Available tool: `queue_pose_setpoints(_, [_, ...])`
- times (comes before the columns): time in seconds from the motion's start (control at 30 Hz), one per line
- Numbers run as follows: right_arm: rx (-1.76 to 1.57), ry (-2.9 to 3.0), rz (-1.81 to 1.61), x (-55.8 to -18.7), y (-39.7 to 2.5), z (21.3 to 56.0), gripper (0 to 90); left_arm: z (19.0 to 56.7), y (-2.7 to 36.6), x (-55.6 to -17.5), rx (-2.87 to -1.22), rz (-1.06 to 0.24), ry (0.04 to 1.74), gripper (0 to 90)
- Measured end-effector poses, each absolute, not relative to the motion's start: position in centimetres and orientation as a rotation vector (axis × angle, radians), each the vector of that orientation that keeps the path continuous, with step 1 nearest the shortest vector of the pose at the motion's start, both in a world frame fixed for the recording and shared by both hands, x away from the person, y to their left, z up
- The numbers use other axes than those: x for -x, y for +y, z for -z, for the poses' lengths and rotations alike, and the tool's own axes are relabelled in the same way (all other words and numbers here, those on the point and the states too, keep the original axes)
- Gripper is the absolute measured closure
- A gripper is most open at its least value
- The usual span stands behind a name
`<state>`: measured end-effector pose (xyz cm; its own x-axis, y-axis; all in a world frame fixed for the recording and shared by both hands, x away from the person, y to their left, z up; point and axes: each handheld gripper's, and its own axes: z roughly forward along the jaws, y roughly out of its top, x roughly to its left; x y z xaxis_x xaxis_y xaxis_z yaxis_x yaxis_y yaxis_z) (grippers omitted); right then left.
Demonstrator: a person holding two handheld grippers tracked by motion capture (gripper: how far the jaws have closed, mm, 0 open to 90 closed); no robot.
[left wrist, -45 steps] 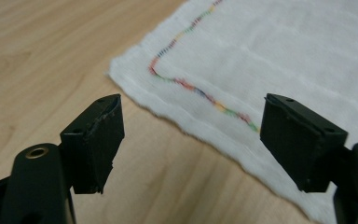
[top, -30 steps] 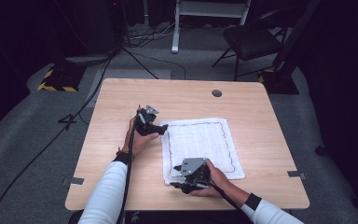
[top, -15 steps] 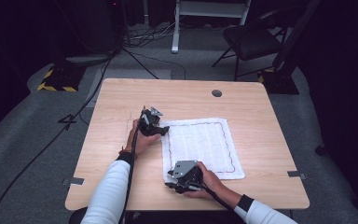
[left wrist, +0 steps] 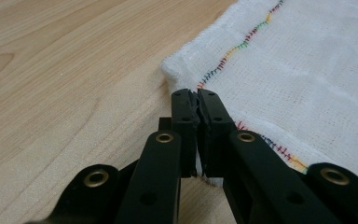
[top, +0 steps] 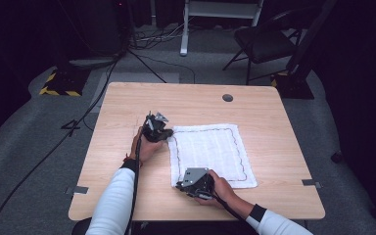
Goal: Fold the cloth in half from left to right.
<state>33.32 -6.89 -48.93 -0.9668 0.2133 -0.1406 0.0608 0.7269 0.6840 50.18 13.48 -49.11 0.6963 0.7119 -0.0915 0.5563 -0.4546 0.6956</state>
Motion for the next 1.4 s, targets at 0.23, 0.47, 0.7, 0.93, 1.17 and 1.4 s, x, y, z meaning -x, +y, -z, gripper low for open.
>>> queue_pose_setpoints(0.23, [-0.195, 2.705, -1.100, -33.3, -6.4, 48.4, 86.0, 47.9, 14.5, -49.5, -2.161, -0.283, 0.943, 86.7])
queue_pose_setpoints(0.47, [-0.139, 2.677, -1.156, -33.2, -6.1, 47.4, 86.1, 47.6, 16.4, -48.7, -2.121, -0.301, 0.988, 86.8])
queue_pose_setpoints(0.7, [-0.092, 2.657, -1.189, -32.9, -5.6, 46.7, 86.1, 46.8, 17.9, -48.0, -2.069, -0.334, 1.018, 86.8])
queue_pose_setpoints(0.93, [-0.098, 2.629, -1.213, -32.6, -6.8, 45.5, 86.3, 45.8, 16.4, -47.9, -2.055, -0.359, 0.979, 87.0])
queue_pose_setpoints(1.17, [-0.187, 2.589, -1.262, -33.0, -9.8, 44.0, 86.5, 45.0, 13.4, -48.4, -2.054, -0.355, 0.918, 87.1])
queue_pose_setpoints(1.4, [-0.301, 2.527, -1.268, -33.4, -13.8, 43.0, 86.5, 44.0, 10.0, -49.9, -2.063, -0.352, 0.885, 87.2])
